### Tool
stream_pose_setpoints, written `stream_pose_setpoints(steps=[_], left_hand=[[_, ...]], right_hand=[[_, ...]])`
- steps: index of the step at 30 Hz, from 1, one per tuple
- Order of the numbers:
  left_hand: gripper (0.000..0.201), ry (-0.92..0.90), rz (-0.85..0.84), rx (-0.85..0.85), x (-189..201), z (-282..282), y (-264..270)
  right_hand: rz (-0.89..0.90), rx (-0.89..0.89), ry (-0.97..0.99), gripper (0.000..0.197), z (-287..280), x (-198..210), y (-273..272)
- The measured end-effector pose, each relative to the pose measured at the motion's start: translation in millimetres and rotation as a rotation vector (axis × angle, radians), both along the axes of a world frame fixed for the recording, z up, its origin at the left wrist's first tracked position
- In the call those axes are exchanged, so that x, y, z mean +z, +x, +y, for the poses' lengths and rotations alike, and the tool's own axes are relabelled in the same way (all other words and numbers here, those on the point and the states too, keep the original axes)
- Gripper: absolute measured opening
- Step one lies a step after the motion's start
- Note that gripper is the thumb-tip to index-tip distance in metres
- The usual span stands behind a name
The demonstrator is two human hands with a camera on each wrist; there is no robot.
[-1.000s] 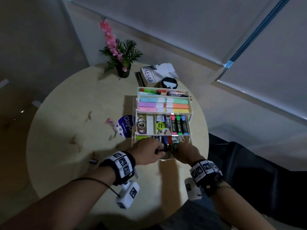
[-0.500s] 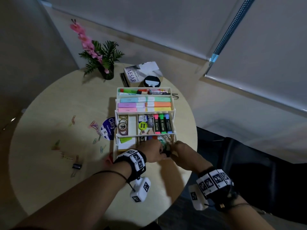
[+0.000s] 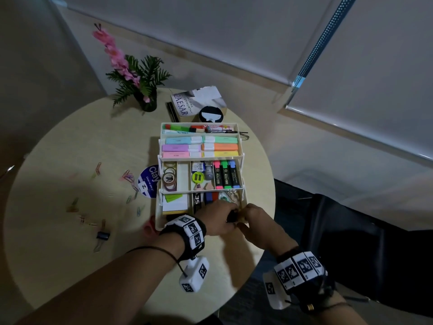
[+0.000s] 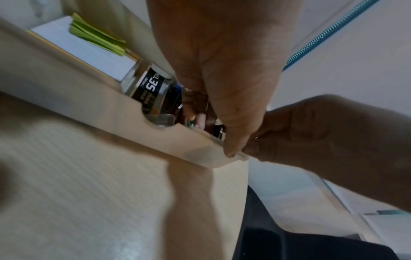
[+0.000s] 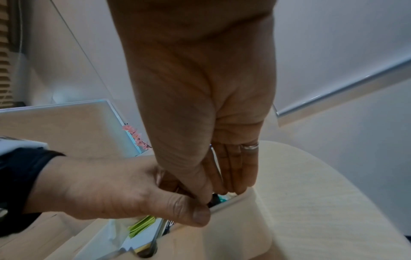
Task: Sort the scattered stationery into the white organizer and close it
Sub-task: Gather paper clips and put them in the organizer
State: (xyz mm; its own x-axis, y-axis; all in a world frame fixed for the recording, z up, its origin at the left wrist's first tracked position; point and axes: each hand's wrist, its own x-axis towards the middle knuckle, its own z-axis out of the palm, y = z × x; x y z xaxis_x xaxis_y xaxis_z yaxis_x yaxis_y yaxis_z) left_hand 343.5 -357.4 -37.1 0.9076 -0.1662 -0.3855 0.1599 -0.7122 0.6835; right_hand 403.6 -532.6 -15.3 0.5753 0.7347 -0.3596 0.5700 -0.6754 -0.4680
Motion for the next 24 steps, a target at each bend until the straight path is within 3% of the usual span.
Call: stream_pose_setpoints(steps=[4, 9, 11, 13, 15, 18, 20, 24], left_hand=[[0.009, 0.038, -0.081, -0.035, 15, 13, -17], [0.010, -0.023, -0.169, 0.041, 23, 70, -60], [0.014, -0.027, -0.212, 0.104, 24, 104, -87], [0.015, 0.006, -0.220, 0.166, 21, 142, -118], [0.014, 0.092, -0.180, 0.237, 8, 182, -153], [0.025, 0.224, -0.053, 0.381, -18, 236, -203], [0.027, 0.250, 0.019, 0.472, -32, 261, -229], [0.025, 0.199, -0.004, 0.626, -50, 287, -259]], right_hand=[[-0.143, -0.030, -0.007, 0.021, 22, 6, -15], [-0.236, -0.023, 0.097, 0.007, 76, 12, -44], [-0.222, 0.051, 0.166, 0.002, 107, 10, -62], [-0.190, 0.152, 0.177, 0.011, 140, 5, -81], [-0.112, 0.216, 0.166, 0.021, 172, -1, -102], [-0.051, 0.286, 0.110, 0.013, 218, -16, -134], [-0.049, 0.333, 0.064, 0.032, 244, -26, -154], [-0.008, 0.370, -0.005, 0.069, 289, -43, -191]])
